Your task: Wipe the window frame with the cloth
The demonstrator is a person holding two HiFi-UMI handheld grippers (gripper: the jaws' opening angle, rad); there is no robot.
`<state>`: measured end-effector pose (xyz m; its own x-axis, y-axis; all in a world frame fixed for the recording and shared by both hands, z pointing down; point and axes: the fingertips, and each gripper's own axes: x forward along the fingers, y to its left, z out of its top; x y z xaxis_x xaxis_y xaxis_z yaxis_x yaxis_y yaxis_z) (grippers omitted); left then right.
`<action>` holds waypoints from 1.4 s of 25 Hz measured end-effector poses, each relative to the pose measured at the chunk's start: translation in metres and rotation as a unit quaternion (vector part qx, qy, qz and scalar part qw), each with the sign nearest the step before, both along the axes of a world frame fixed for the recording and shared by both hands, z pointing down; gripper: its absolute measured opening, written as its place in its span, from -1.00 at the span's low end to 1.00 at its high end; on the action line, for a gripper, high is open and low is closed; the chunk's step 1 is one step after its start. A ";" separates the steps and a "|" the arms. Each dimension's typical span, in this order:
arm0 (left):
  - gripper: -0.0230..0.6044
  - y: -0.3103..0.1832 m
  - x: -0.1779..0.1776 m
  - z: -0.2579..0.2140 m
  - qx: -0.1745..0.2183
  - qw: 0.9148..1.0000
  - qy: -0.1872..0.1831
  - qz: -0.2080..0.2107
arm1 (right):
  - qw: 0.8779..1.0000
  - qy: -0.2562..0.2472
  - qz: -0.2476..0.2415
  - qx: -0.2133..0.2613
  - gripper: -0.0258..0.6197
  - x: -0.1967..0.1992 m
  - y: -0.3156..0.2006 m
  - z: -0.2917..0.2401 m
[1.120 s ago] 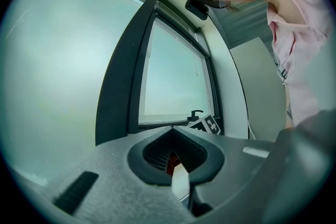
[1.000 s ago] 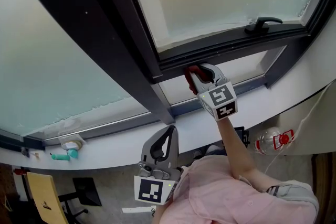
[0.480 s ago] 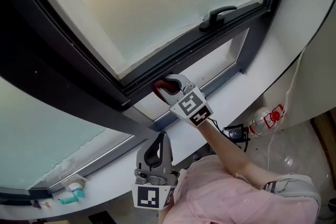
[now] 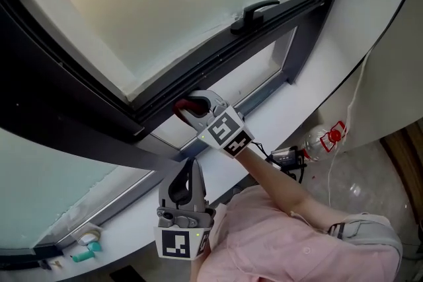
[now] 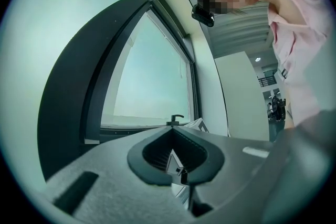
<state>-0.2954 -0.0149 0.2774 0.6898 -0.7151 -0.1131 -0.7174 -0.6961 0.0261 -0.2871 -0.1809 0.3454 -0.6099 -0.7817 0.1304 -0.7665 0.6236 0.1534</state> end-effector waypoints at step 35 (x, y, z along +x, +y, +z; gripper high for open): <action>-0.94 -0.019 0.091 0.005 -0.013 0.998 -0.002 -0.064 | 0.999 -0.019 -0.049 0.006 -0.73 0.075 -0.015 -0.003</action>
